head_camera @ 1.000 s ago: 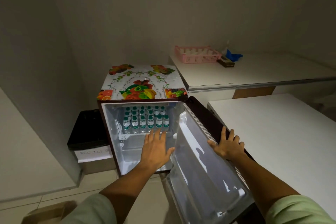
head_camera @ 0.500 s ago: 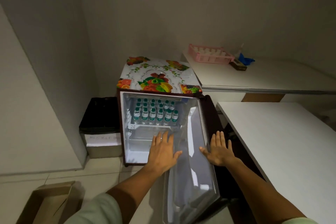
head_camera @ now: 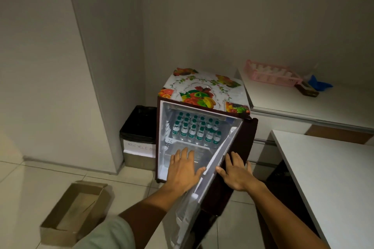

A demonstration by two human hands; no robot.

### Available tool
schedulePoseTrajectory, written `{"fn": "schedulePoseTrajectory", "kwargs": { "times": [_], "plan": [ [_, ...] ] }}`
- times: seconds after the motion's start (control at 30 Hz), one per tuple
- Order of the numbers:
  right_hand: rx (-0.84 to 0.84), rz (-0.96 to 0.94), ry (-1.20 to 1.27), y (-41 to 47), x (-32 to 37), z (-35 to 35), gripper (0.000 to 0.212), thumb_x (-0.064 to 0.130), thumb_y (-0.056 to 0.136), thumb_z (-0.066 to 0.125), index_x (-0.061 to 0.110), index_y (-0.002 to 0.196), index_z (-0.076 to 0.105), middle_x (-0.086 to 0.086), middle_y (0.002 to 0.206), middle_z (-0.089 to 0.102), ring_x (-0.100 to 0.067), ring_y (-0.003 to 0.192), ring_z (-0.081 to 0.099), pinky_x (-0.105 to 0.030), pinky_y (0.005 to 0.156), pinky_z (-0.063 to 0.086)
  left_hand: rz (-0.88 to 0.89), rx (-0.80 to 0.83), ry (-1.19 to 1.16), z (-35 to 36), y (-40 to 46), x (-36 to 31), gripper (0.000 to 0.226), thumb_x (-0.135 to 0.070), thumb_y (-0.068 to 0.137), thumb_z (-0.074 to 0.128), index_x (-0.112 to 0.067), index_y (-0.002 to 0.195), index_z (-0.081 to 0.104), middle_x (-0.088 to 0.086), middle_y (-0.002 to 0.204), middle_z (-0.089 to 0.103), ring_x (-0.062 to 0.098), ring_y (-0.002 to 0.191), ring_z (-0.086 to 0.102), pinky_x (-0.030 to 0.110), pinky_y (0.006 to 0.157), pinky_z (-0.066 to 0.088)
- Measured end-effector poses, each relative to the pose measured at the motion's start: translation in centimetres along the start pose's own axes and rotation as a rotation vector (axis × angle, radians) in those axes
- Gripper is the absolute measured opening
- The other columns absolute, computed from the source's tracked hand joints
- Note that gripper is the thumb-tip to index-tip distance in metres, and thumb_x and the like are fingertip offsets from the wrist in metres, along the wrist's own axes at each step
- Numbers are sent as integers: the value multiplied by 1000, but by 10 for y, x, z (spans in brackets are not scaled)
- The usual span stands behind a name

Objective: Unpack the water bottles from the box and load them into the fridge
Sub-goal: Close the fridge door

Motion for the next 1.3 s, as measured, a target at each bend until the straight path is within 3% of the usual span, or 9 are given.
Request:
{"fn": "schedulePoseTrajectory", "kwargs": {
  "times": [0.4,0.6,0.7,0.87,1.1,1.3],
  "plan": [
    [-64,-129,-81,29,27,-5,97,77,93,12,9,160,-3,-19,166,-4,-33,153,-11,-63,118,-6,-191,-104,-10,-3,-27,-19,78,-71,90,36,-18,147,33,7,153,36,24,142,32,41,117,26],
    [-200,-206,-222,41,35,-19,94,78,91,7,13,158,20,-17,154,30,-36,140,25,-58,115,17,-232,-100,73,3,-39,-27,67,-65,95,32,-18,141,42,6,145,45,25,135,40,45,115,28],
    [-274,-283,-270,48,34,-29,96,80,89,3,16,153,32,-17,144,41,-35,131,35,-52,110,27,-185,-105,161,4,-36,-33,58,-53,101,28,-16,142,41,6,143,46,25,135,39,44,116,25],
    [-376,-355,-260,58,30,-35,93,79,88,-2,23,154,33,-14,136,46,-31,124,41,-45,106,34,-168,-92,185,8,-26,-24,55,-42,104,20,-13,149,35,9,153,40,23,145,31,44,121,19],
    [-479,-366,-212,76,45,-46,93,81,89,-3,26,152,39,-11,128,50,-28,117,44,-43,100,39,-139,-138,205,-2,1,11,62,-41,95,13,-19,142,47,3,144,53,20,135,46,43,113,32],
    [-558,-296,-181,96,66,-51,83,75,96,5,24,144,50,-9,124,53,-27,111,47,-43,96,41,-52,-159,198,-21,34,46,53,-39,96,27,-20,142,48,0,141,55,17,131,50,41,111,36]
  ]
}}
Point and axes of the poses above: each hand's wrist, its own y-axis towards the middle knuckle, its own z-axis out of the palm, x = y × z, the point moved 7 cm from there along y, towards the middle knuckle
